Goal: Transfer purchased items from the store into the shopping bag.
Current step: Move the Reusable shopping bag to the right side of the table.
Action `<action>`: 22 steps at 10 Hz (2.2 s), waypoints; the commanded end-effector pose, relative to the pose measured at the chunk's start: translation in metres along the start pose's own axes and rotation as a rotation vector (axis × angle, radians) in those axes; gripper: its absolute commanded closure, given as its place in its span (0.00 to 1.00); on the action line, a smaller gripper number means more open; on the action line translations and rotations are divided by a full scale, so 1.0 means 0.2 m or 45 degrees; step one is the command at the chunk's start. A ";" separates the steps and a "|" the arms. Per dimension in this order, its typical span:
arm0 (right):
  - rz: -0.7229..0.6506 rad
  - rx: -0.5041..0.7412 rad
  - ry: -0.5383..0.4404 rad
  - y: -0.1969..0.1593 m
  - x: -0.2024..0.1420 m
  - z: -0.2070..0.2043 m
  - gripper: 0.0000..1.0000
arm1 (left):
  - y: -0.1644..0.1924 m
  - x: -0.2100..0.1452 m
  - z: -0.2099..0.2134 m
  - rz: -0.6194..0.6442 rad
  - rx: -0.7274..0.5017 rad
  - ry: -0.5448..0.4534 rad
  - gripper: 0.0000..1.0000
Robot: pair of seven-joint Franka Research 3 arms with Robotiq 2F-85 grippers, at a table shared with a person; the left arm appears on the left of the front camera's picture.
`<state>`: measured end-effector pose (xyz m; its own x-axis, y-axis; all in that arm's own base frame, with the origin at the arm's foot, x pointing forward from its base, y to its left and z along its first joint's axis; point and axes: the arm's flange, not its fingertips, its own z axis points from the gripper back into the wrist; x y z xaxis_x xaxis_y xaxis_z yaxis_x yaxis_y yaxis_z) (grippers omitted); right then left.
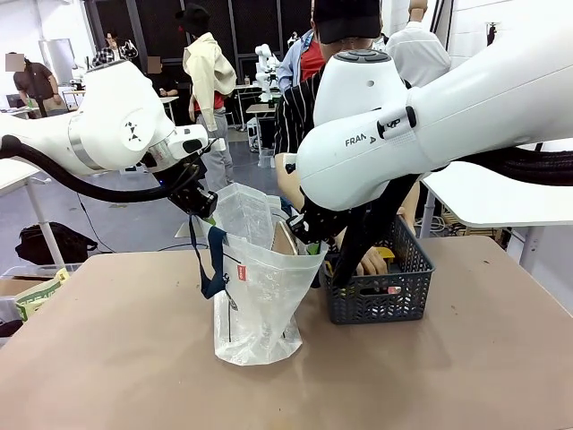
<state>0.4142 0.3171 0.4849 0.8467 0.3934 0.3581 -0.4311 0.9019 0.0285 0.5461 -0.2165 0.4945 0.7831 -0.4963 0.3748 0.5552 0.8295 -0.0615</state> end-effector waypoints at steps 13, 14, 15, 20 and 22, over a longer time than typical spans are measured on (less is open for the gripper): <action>0.007 0.025 -0.016 0.00 0.01 0.00 1.00 | 0.01 -0.01 0.01 0.002 0.008 -0.013 1.00; 0.007 0.025 -0.016 0.00 0.01 0.00 1.00 | 0.01 -0.01 0.01 0.002 0.008 -0.013 1.00; 0.007 0.025 -0.016 0.00 0.01 0.00 1.00 | 0.01 -0.01 0.01 0.002 0.008 -0.013 1.00; 0.007 0.025 -0.016 0.00 0.01 0.00 1.00 | 0.01 -0.01 0.01 0.002 0.008 -0.013 1.00; 0.007 0.025 -0.016 0.00 0.01 0.00 1.00 | 0.01 -0.01 0.01 0.002 0.008 -0.013 1.00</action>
<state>0.4142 0.3171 0.4849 0.8467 0.3934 0.3582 -0.4311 0.9018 0.0285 0.5461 -0.2165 0.4945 0.7831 -0.4963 0.3748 0.5552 0.8295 -0.0615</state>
